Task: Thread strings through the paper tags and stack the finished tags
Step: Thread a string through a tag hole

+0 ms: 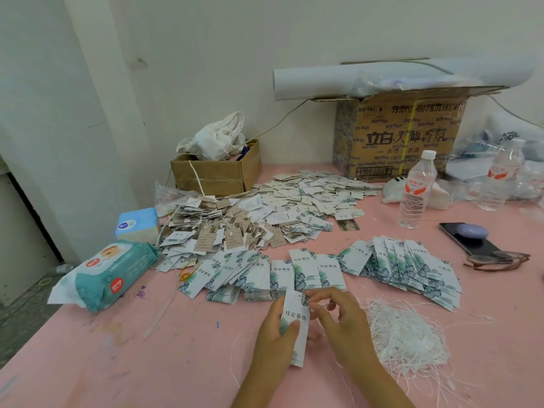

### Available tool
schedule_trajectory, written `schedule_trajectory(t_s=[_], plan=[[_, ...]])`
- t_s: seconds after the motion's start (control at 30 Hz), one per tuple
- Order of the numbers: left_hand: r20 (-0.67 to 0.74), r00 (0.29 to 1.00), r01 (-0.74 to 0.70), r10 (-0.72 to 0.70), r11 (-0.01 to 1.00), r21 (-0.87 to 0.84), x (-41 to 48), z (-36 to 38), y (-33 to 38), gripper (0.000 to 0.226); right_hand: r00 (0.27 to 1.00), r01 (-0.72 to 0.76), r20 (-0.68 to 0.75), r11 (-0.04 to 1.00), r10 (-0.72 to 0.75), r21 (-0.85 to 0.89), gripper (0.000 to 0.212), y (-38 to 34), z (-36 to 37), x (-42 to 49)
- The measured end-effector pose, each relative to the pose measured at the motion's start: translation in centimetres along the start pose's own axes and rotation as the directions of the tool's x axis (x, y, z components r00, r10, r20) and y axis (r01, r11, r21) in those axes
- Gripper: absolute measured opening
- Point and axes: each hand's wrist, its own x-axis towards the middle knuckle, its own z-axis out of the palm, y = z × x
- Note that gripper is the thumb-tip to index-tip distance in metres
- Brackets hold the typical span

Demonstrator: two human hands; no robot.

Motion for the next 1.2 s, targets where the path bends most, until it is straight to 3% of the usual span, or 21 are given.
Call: schedule_trajectory(t_s=[0.2, 0.37, 0.7, 0.87, 1.1, 1.2], plan=[[0.059, 0.997, 0.048, -0.039, 0.985, -0.165, -0.2, 0.2, 0.7, 0.058, 0.994, 0.106, 0.006, 0.990, -0.106, -0.088, 0.033, -0.2, 0.0, -0.1], [0.095, 0.994, 0.081, -0.059, 0.965, -0.249, -0.4, 0.2, 1.1, 0.052, 0.981, 0.180, -0.037, 0.966, -0.190, -0.186, 0.033, -0.1, -0.1, -0.1], [0.113, 0.992, 0.071, -0.053, 0.984, -0.164, -0.5, 0.4, 1.1, 0.040, 0.978, 0.204, 0.009, 0.942, -0.209, -0.268, 0.028, 0.2, 0.2, -0.5], [0.132, 0.990, 0.067, -0.045, 0.984, -0.165, -0.8, 0.5, 1.4, 0.039, 0.973, 0.203, -0.042, 0.928, -0.227, -0.311, 0.027, 0.1, 0.1, -0.3], [0.109, 0.994, 0.022, -0.010, 0.993, -0.115, -0.7, 0.4, 1.3, 0.033, 0.973, 0.226, 0.010, 0.936, -0.232, -0.270, 0.027, 0.0, 0.1, -0.4], [0.107, 0.994, -0.006, 0.013, 0.998, -0.066, -0.7, 0.3, 1.1, 0.038, 0.979, 0.189, -0.029, 0.950, -0.202, -0.248, 0.028, 0.1, 0.2, -0.4]])
